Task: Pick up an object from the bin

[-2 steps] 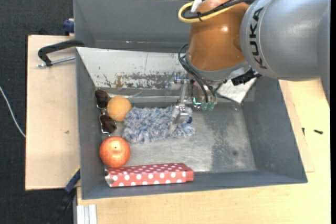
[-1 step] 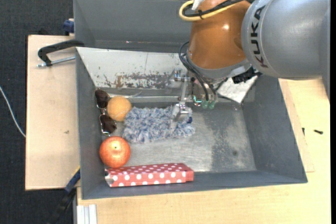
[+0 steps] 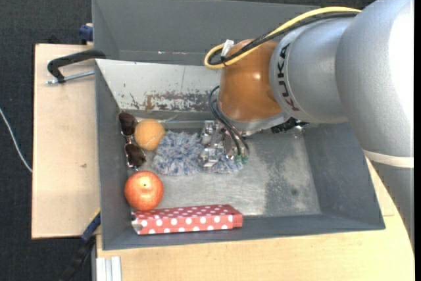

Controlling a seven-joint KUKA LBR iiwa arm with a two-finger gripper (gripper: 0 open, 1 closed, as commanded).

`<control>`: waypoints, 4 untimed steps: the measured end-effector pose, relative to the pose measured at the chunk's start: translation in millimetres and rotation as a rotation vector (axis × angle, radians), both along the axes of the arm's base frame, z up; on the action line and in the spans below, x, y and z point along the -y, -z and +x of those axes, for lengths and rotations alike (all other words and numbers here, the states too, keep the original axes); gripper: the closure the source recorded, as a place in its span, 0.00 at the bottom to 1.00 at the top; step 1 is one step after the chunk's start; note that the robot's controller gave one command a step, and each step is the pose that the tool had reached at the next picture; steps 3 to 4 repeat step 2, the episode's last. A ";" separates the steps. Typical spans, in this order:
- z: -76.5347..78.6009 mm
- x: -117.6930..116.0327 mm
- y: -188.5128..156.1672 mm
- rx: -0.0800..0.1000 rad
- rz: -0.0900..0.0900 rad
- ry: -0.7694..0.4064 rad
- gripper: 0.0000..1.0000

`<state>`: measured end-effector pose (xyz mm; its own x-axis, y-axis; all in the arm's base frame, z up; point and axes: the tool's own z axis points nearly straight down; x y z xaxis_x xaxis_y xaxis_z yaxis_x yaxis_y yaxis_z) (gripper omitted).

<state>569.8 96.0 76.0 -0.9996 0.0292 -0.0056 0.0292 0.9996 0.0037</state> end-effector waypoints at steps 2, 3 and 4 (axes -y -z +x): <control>-22.4 -8.3 -182.8 0.008 -0.001 -0.099 1.00; -22.4 -8.3 -182.8 0.008 -0.001 -0.099 1.00; -22.4 -8.3 -182.8 0.008 -0.001 -0.099 1.00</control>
Offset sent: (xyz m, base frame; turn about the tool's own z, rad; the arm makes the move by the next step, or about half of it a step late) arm -0.0249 0.0076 0.1773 -0.0995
